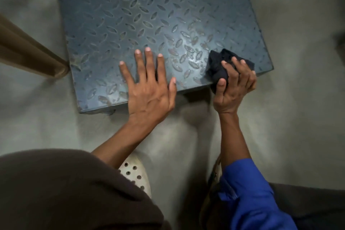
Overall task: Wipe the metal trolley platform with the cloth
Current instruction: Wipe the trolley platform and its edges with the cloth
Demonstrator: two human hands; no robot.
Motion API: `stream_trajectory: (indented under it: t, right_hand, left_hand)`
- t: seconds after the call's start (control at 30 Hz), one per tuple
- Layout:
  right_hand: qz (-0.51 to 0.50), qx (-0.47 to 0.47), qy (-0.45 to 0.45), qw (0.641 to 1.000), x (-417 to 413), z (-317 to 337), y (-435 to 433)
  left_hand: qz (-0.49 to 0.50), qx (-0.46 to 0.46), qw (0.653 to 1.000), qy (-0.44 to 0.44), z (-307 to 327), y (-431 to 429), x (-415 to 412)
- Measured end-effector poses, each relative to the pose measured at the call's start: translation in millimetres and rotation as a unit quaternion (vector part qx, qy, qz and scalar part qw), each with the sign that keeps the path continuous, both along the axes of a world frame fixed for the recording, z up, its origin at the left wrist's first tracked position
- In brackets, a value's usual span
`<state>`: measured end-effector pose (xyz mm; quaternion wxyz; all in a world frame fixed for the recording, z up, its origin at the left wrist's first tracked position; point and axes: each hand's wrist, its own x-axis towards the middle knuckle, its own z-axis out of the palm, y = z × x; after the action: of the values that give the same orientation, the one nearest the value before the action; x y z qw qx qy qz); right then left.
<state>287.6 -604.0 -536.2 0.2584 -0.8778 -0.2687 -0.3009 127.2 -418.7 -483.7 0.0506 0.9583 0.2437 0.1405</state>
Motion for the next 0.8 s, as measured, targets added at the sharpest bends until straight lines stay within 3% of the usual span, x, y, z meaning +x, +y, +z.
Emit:
stream_trajectory:
  t: [0.13,0.27,0.37,0.5,0.57,0.8]
  right_hand:
    - [-0.063,0.072,0.065,0.993,-23.0,11.4,27.1]
    - [0.061,-0.018,0.037,0.997,-32.1,8.0,23.6]
    - [0.017,-0.029,0.017,0.999,17.8,7.6,-18.0]
    - [-0.052,0.033,0.052,0.997,27.4,17.3,-17.1]
    - [-0.070,0.067,0.076,0.992,12.0,22.7,-1.6]
    - [-0.168,0.006,0.197,0.966,38.1,50.1,-14.1]
  left_hand:
    - [-0.076,0.022,0.997,0.018,-2.7,-10.2,14.7]
    - [-0.177,0.057,0.980,0.064,1.0,-10.3,22.5]
    - [-0.306,0.137,0.936,0.111,6.4,8.6,32.4]
    - [-0.431,0.212,0.870,0.112,14.4,22.1,53.3]
    - [-0.448,0.222,0.858,0.120,17.8,14.9,62.6]
    - [-0.468,0.214,0.842,0.163,29.4,-26.4,98.2]
